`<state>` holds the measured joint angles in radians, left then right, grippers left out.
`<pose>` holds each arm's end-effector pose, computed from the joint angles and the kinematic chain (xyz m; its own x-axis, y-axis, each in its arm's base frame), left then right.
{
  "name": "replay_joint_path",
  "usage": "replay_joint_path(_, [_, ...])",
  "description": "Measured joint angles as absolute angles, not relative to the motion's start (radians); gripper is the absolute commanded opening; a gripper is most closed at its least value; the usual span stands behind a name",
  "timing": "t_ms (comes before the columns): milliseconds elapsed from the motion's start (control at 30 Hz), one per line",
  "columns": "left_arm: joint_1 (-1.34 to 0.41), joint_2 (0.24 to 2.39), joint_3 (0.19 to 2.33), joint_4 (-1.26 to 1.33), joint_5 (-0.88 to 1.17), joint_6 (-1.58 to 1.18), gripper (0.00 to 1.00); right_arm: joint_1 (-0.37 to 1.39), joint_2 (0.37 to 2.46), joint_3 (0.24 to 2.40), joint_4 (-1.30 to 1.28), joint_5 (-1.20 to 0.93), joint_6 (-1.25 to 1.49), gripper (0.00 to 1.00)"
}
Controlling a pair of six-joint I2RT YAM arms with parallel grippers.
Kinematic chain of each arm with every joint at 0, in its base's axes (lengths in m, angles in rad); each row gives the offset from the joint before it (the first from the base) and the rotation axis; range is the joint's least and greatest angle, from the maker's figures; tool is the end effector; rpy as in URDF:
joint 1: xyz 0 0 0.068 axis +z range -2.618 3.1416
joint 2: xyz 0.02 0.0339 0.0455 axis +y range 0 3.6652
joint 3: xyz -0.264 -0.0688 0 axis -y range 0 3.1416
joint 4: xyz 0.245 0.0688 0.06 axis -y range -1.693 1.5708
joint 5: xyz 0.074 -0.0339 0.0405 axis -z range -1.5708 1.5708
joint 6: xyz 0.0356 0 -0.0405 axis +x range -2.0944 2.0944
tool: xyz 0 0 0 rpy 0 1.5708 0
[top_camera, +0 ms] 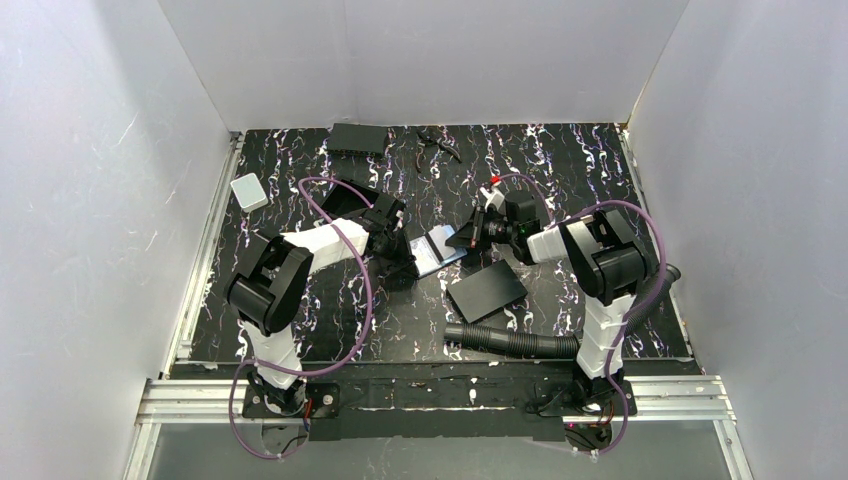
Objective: Put the credit cards into the card holder
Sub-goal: Insert the credit card into the card holder.
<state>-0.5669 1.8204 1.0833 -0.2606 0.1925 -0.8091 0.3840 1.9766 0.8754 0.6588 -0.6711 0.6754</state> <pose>0.3051 -0.2023 0.1575 -0.9339 -0.2475 -0.2579 -0.0888 0.8595 -0.5033 0.3446 0.1631 0.1211 -0.8190 0.1972 -0.5389 -0.3875 0.5027 0.7728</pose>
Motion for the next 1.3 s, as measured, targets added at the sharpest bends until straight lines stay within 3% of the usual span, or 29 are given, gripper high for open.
replay_joint_path(1300, [-0.567,1.826,1.093,-0.273,0.193,-0.804,0.15,0.382,1.995,0.748,0.843,-0.639,0.923,0.01])
